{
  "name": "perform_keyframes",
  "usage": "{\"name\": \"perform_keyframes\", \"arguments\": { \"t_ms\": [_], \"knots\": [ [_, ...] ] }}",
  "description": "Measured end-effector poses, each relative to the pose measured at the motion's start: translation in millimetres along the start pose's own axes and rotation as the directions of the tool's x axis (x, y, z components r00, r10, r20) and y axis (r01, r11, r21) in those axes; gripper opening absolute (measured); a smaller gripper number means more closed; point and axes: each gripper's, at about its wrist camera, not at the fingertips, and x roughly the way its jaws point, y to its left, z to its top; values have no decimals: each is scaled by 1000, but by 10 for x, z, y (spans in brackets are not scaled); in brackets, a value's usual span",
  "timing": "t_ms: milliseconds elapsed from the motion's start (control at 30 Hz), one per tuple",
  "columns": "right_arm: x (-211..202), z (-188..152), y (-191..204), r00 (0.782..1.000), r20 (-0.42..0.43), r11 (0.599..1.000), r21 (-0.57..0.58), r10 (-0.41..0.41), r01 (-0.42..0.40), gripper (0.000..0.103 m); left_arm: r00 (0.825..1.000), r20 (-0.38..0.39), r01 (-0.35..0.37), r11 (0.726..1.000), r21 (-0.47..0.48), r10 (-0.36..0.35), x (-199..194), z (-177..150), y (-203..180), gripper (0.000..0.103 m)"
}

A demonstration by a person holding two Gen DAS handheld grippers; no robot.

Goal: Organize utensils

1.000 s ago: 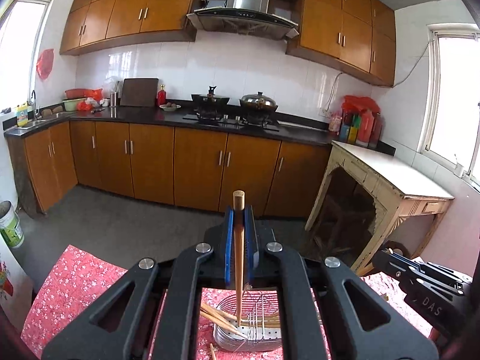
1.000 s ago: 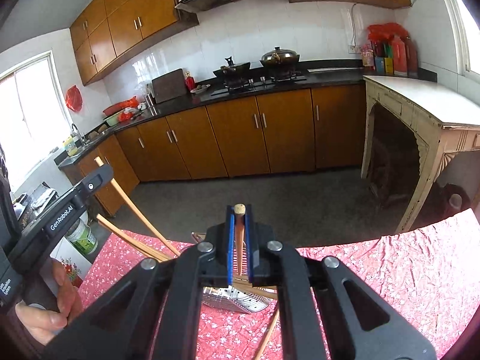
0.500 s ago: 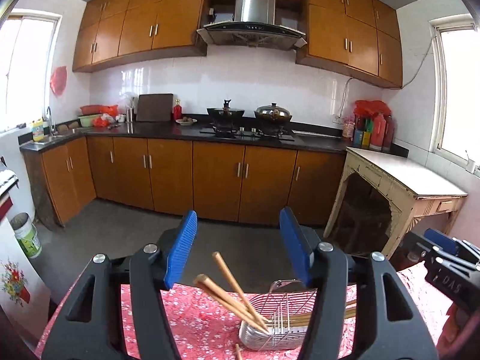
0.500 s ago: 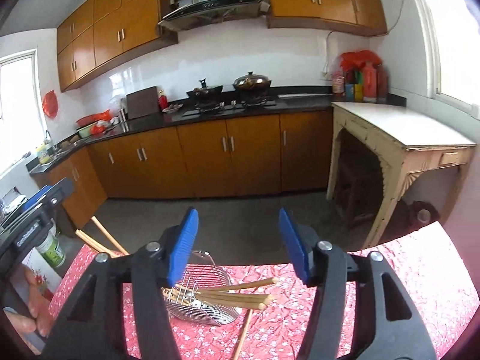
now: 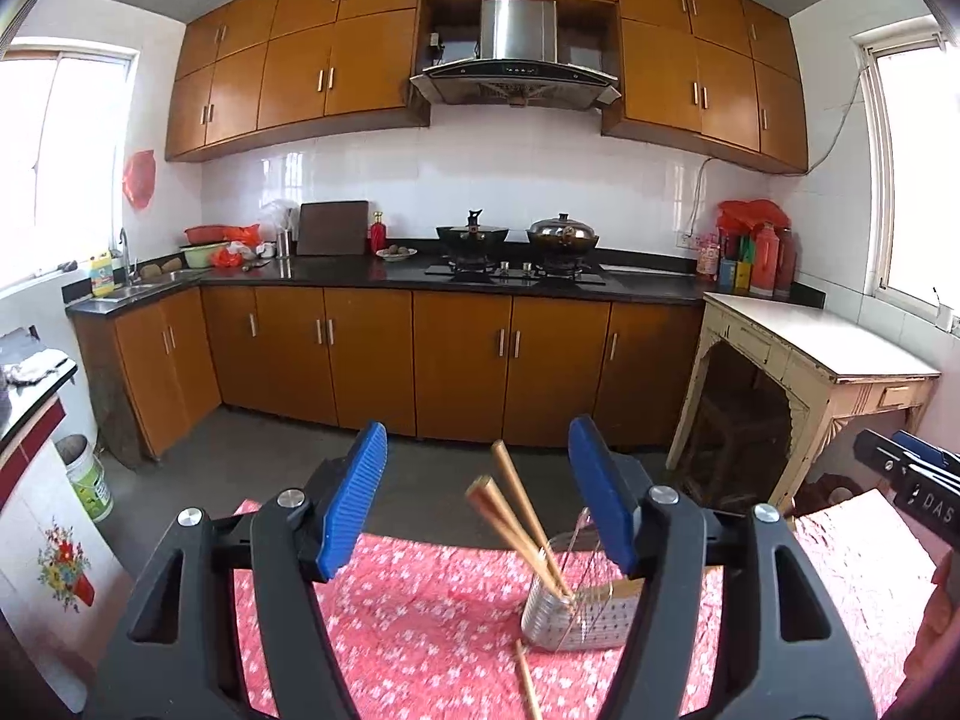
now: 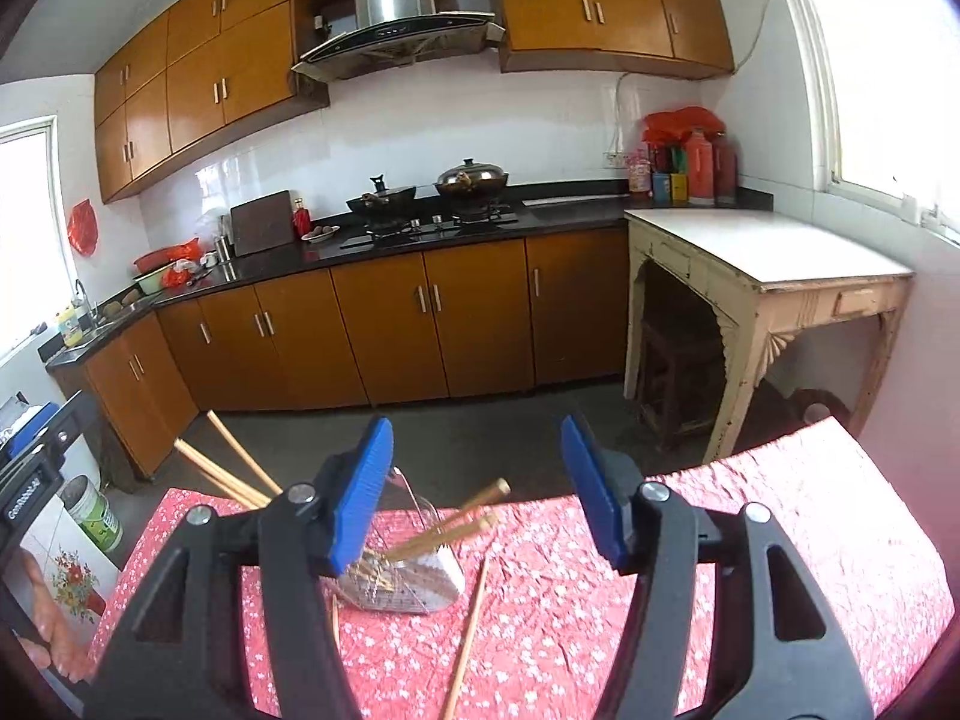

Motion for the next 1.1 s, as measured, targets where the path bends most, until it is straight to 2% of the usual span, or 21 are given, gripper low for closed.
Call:
{"name": "perform_keyframes", "arguments": {
  "t_ms": [167,300,400,500,667,800,1000,1100],
  "knots": [
    [-69,-364,-212,998,-45,999,20,-37,38,58,999,-24,-22,1000,4,22,-171,-282,163,64],
    [-4,-814,-404,991,-104,996,24,-79,82,58,998,-44,-52,998,20,53,-261,-589,280,66],
    [90,-1274,-480,981,-162,995,0,-102,103,58,995,-71,-67,997,37,70,-291,-938,352,69],
    [201,-1656,-416,972,-218,996,-40,-92,85,58,991,-115,-69,996,54,75,-267,-1293,384,72],
    [373,-2244,-134,950,-313,997,-71,-16,-7,58,973,-224,-52,997,58,64,-141,-1790,443,74],
    [497,-2427,81,938,-346,995,-82,18,-49,58,957,-283,-52,997,53,65,-42,-2001,493,74],
    [710,-2536,203,926,-378,995,-92,4,-42,58,944,-326,-40,999,36,50,27,-2137,521,74],
    [820,-2573,236,920,-391,994,-111,-24,-22,57,937,-348,-12,1000,28,21,61,-2161,473,74]
  ]
}}
